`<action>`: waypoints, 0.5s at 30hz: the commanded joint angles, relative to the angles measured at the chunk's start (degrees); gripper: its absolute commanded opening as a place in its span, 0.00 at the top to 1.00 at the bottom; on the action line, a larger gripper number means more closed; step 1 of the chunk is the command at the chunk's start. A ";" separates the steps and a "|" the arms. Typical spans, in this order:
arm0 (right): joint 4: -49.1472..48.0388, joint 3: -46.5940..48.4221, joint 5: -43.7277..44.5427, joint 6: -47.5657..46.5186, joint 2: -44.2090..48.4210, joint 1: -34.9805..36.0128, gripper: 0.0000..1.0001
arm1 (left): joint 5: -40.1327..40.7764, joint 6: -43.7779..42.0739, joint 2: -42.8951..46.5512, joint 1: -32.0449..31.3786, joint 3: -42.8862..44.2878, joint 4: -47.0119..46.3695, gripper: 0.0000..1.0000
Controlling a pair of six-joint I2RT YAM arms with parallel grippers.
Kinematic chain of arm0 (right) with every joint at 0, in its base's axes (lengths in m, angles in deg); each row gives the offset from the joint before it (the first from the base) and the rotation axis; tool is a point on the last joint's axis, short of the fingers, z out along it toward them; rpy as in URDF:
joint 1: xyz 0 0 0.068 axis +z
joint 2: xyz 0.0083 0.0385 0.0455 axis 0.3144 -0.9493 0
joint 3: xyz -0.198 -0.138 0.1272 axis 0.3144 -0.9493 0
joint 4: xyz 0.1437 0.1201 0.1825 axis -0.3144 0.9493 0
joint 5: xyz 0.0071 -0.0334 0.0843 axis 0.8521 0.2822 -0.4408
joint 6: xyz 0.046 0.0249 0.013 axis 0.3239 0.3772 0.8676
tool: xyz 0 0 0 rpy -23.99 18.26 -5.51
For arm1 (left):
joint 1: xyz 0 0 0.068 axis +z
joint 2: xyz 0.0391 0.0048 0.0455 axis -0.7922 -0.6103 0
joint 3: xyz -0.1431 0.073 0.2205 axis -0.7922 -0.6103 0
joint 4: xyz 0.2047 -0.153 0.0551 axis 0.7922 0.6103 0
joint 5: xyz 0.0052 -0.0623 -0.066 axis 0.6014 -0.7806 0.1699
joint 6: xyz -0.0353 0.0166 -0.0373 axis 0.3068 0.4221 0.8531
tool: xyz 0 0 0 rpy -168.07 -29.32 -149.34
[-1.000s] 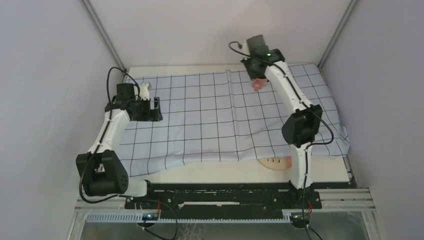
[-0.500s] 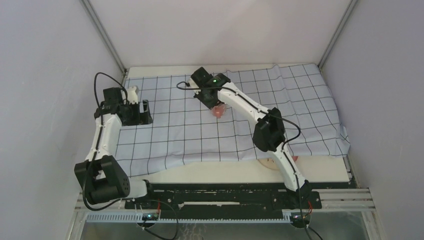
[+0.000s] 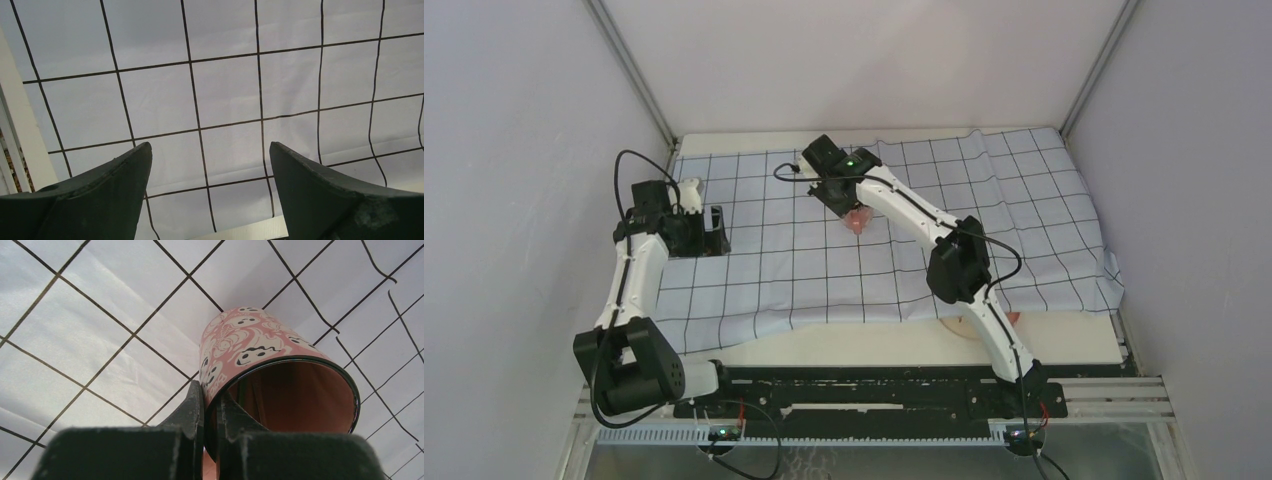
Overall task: Set the dinner table for one person
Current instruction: Place the cup on the napkin.
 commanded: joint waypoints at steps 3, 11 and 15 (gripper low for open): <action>-5.43 1.25 1.34 -0.28 1.08 -1.03 1.00 | -0.98 -1.53 1.36 0.36 -1.01 -0.11 0.08; -6.68 -0.27 0.16 0.67 -0.56 -1.41 1.00 | -1.90 -1.13 1.31 0.36 -1.88 -0.21 0.08; -6.76 -0.03 -0.01 0.73 -1.23 -1.83 0.93 | -1.98 -1.33 1.11 0.39 -1.83 0.17 0.08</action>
